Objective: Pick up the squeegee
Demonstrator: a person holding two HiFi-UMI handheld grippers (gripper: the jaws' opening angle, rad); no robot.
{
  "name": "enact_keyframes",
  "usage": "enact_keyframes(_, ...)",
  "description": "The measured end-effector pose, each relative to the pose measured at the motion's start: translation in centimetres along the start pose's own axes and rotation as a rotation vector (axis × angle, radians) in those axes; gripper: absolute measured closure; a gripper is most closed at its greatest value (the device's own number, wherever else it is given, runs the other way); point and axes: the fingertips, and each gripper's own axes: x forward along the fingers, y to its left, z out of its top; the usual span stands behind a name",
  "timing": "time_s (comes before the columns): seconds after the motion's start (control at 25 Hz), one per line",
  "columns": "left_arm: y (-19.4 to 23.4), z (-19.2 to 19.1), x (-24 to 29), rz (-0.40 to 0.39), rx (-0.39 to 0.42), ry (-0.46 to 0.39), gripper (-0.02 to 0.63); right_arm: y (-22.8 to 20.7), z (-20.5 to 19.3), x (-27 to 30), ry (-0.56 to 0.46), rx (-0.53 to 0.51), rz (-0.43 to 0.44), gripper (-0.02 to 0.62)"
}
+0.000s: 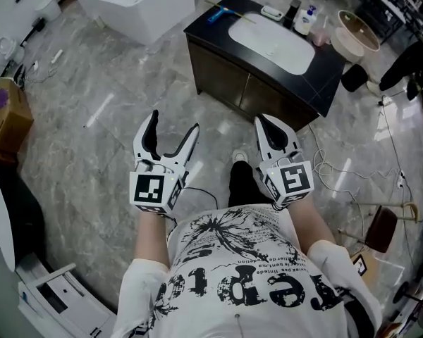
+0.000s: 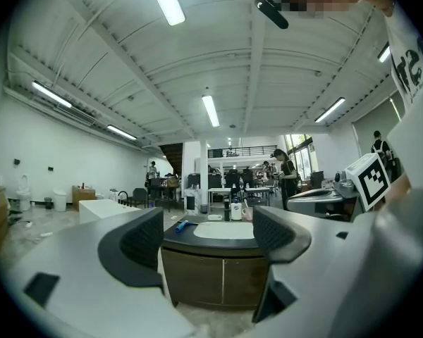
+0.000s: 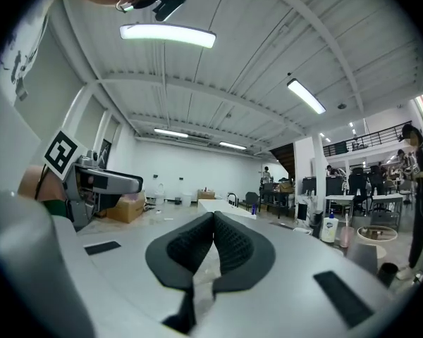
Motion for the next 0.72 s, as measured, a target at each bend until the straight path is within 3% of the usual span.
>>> enact_keyframes(0.4,5.2,3.3,17.9,0.135,0.025,0.001,0.225,-14.4,2.4,15.9,-0.027,-0.013,0.107,0.58)
enact_keyframes(0.72,7.0,2.9,31.9,0.153,0.017,0.04,0.225,-25.6,1.7,26.0,-0.004,-0.004,0.124,0.58)
